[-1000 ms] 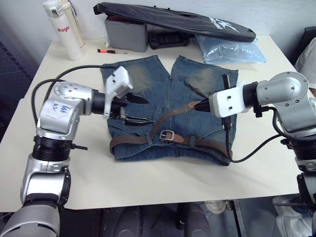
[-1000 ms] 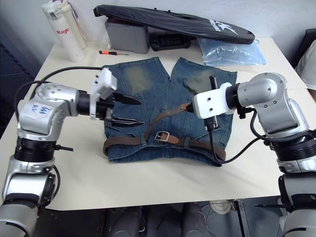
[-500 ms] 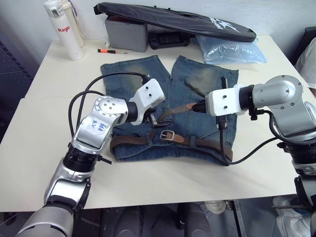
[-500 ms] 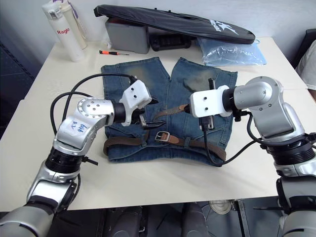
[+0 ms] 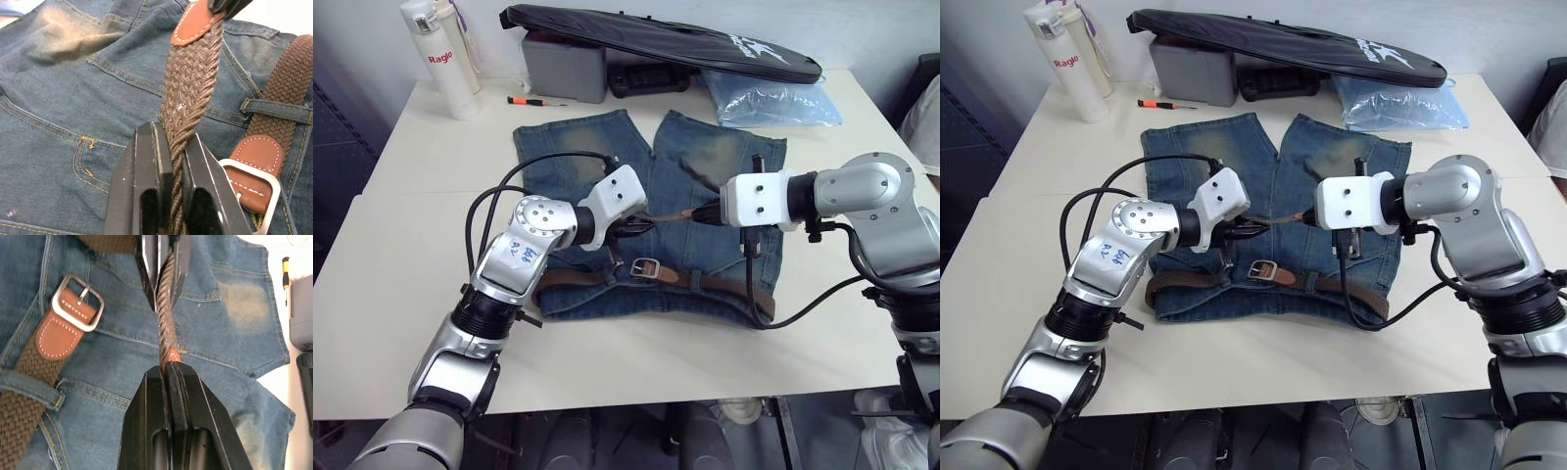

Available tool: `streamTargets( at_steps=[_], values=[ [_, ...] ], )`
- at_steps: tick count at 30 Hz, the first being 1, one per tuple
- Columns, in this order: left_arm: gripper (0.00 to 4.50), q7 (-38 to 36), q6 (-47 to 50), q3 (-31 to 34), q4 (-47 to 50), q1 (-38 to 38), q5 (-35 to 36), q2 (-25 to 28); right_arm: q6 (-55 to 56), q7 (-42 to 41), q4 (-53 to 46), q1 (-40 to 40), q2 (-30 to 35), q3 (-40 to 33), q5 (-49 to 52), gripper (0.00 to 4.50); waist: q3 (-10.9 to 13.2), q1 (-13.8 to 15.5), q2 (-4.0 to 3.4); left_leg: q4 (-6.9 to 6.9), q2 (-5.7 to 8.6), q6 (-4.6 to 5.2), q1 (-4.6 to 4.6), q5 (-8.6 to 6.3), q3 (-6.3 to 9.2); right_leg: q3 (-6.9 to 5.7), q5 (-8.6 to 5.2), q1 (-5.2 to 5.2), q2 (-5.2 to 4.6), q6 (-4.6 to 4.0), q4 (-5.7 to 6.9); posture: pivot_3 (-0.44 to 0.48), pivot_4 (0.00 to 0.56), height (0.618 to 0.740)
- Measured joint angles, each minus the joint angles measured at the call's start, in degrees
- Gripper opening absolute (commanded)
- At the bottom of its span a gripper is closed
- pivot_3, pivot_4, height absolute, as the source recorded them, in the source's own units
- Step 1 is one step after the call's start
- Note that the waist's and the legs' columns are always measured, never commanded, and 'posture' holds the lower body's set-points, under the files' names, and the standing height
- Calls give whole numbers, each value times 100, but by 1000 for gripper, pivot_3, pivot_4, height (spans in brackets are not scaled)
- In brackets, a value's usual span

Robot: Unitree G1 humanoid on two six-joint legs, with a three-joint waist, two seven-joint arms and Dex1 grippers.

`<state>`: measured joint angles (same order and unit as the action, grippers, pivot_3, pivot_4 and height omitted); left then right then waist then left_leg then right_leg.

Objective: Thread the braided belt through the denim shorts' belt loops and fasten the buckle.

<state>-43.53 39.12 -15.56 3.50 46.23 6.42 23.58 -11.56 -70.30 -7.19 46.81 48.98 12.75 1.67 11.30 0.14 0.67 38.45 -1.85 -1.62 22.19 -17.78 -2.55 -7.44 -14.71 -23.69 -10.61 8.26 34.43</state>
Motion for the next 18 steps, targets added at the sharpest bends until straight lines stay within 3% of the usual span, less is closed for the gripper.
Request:
streamTargets(
  at_steps=[4, 11, 12, 18],
  values=[
    [0, -15, 12, 113, -37, 32, 42, -2, -385, 34, -130, -15, -46, -87, 220, 1227, 0, 0, 0, 1, 0, 0, 0, 0, 0, 0, 1, 0, 0, 0, 0, 0, 150, 740],
    [0, 182, 814, 842, -234, 39, 561, -94, -1830, 2, -728, -244, 339, -909, 1183, 4204, 0, 37, 0, 5, 0, 4, 2, -2, 1, 0, 2, 2, 0, 1, 0, 0, 150, 740],
    [0, 222, 935, 912, -231, 38, 639, -96, -1990, 4, -803, -319, 425, -957, 1265, 4432, 0, 46, 0, 7, 0, 4, 1, -3, 1, 1, 2, 2, 0, 1, 0, 0, 150, 740],
    [0, 384, 1503, 1299, -156, -138, 1003, -78, -2327, 130, -1328, -1135, 644, -1154, 1459, 4432, 0, 83, 1, 6, 0, 3, 0, -5, 1, 2, 3, 2, 1, 1, 0, 0, 150, 740]
  ],
)
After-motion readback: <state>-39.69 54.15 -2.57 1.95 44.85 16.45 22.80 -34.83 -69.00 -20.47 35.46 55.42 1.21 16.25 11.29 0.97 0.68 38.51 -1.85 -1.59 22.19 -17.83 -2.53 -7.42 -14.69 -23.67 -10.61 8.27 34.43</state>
